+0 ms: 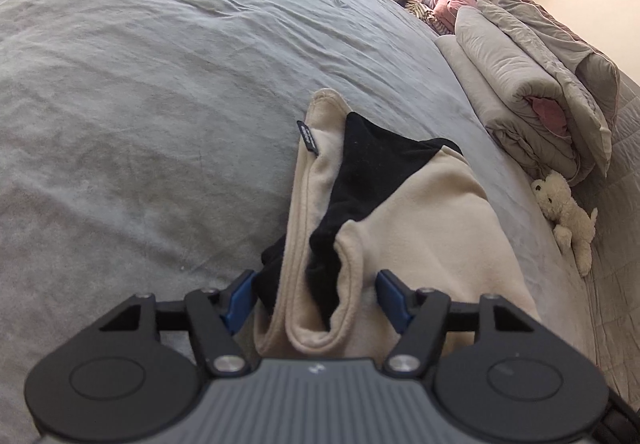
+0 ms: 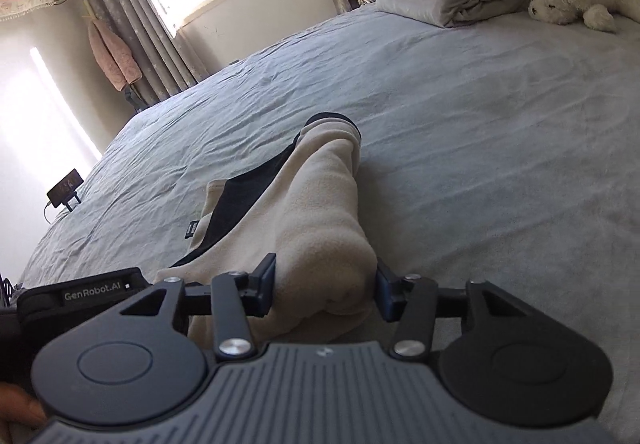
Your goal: Fold clothes
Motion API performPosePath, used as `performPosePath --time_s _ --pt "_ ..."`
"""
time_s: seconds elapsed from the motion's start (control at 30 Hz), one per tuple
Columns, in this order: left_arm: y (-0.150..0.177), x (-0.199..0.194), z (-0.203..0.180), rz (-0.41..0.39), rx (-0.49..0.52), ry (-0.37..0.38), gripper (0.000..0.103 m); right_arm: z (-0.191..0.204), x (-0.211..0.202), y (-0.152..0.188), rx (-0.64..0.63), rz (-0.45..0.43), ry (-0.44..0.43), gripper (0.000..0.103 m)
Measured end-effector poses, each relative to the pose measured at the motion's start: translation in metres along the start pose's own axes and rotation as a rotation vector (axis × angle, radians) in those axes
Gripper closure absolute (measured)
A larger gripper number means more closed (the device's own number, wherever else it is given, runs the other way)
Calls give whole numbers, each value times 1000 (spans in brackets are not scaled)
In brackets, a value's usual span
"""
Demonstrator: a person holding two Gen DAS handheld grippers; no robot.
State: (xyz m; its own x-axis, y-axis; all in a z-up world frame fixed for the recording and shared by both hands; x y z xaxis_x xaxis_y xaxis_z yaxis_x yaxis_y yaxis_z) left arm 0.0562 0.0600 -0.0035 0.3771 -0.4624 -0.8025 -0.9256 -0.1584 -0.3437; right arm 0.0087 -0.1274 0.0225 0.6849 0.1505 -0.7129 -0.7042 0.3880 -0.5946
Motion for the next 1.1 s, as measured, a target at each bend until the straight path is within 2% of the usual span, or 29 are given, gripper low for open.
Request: performPosePath --time_s 0.2,0.43,0.6,0.83,0.93,1.1 --pt "26 -2 -31 78 66 59 37 -22 -19 -7 -79 12 71 53" --pt "72 7 -77 147 229 90 37 -74 -50 11 -38 54 93 52" --pt "80 13 -81 131 269 62 34 -91 -39 23 -40 105 39 50" --pt "79 17 -80 124 260 69 32 -107 -33 6 -44 147 -71 37" --pt "79 17 -78 123 263 71 32 -113 -31 -7 -69 156 -106 35" --pt "78 17 -76 130 258 80 33 -121 -6 -17 -32 248 -216 35"
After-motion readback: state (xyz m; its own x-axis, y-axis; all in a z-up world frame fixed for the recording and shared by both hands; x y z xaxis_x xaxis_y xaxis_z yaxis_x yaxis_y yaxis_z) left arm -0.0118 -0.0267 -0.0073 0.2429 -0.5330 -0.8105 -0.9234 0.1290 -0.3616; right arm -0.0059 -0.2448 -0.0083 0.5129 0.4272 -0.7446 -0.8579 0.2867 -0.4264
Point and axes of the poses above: each gripper's, at about its wrist camera, not at the fingertips, and x roughly the way its jaws point, z to its left, y to its underside, the point moved 6 cm from there along x, roughly the way its jaws point, and after that the axes turned 12 degrees about z, right-handed, at the moved point
